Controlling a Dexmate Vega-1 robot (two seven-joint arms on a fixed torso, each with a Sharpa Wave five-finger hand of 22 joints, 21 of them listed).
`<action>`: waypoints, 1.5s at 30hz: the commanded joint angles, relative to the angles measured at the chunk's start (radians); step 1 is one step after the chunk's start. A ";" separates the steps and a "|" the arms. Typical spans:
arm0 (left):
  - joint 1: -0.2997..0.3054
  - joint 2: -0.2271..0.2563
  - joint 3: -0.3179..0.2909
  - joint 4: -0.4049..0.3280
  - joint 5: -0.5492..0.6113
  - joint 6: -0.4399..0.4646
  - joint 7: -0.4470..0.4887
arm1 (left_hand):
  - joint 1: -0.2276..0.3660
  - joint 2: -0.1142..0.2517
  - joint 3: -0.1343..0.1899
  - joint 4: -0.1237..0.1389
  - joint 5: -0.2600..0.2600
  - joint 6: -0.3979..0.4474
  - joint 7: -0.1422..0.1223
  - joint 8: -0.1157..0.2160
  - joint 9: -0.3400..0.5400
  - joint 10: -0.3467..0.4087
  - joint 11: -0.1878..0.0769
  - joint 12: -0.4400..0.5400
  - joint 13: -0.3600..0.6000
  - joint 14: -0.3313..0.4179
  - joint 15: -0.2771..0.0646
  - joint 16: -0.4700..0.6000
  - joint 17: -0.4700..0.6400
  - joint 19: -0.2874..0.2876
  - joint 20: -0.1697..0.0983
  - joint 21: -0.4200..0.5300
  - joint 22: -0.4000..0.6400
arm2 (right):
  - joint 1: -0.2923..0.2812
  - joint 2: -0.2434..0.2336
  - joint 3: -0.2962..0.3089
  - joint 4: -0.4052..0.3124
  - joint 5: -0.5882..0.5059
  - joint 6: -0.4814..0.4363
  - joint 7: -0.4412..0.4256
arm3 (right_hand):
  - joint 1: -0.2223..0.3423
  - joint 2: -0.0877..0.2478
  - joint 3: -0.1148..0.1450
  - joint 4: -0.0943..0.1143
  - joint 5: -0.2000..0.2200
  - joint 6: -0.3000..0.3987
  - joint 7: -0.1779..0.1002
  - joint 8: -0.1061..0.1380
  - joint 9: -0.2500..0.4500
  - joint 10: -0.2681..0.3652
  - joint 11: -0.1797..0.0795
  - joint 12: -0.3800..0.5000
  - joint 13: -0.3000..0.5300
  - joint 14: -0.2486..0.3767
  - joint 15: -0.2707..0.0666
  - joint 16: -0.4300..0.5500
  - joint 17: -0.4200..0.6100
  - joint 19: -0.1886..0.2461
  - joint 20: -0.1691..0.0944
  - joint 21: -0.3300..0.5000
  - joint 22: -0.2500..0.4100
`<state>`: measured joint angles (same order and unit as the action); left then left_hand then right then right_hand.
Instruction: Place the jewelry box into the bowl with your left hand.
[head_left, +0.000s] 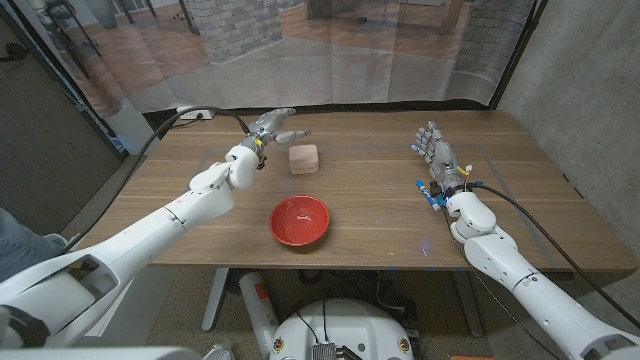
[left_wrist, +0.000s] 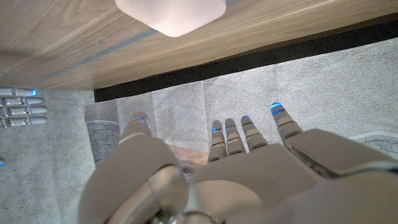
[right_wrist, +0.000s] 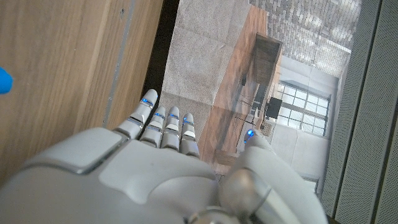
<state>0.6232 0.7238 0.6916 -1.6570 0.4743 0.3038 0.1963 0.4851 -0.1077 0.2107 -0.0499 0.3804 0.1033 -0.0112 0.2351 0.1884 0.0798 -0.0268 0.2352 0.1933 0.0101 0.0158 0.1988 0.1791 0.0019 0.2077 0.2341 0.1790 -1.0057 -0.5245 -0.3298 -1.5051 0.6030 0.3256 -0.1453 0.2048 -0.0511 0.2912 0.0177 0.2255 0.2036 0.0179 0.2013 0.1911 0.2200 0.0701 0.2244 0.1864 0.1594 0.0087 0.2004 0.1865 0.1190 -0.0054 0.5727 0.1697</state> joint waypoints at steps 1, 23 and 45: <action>-0.034 0.000 0.036 -0.010 0.034 0.062 -0.084 | 0.007 -0.011 -0.001 -0.006 0.005 -0.008 0.004 -0.007 0.005 -0.002 0.016 -0.002 0.005 0.005 0.008 0.003 0.005 0.011 0.003 0.006 0.004 | -0.009 -0.003 0.003 -0.015 -0.001 -0.006 -0.009 | 0.010 0.004 0.002 -0.005 -0.002 0.006 -0.009 0.000 0.000 0.009 -0.004 0.000 0.000 0.007 0.002 0.004 0.002 0.010 0.003 -0.005 0.003; -0.100 -0.041 0.106 0.056 0.065 0.104 -0.167 | 0.013 -0.033 -0.019 -0.016 0.010 -0.039 0.008 -0.024 0.006 -0.023 0.032 -0.014 0.007 -0.001 0.032 -0.002 0.007 0.028 0.006 0.003 0.005 | -0.005 0.003 0.004 -0.008 -0.004 0.003 -0.008 | 0.011 0.004 0.001 -0.009 -0.003 0.008 -0.014 0.000 0.000 0.014 -0.003 0.001 0.000 0.014 -0.001 0.005 0.002 0.016 0.008 -0.014 0.003; -0.157 -0.083 0.173 0.134 0.076 0.067 -0.219 | 0.012 -0.048 -0.042 -0.021 0.015 -0.069 -0.004 -0.036 0.008 -0.061 0.070 -0.028 0.008 -0.007 0.060 -0.005 0.009 0.034 0.007 -0.005 0.006 | 0.011 0.016 0.001 0.016 -0.001 0.015 0.001 | 0.014 0.005 0.001 -0.013 -0.004 0.011 -0.015 0.000 0.000 0.019 -0.006 0.000 0.000 0.017 -0.003 0.003 0.002 0.022 0.014 -0.024 0.004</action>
<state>0.4940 0.6620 0.8328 -1.5571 0.5445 0.3877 0.0050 0.4965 -0.1488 0.1748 -0.0692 0.3886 0.0408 -0.0148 0.2030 0.1932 0.0293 0.0343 0.2107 0.1979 0.0047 0.0660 0.1988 0.1840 0.0247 0.2127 0.2341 0.1789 -1.0005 -0.5140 -0.3274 -1.4994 0.5987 0.3351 -0.1474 0.2100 -0.0457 0.2926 0.0108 0.2218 0.2091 0.0051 0.2013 0.1911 0.2288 0.0681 0.2244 0.1864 0.1700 0.0051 0.2004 0.1865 0.1296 0.0054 0.5508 0.1697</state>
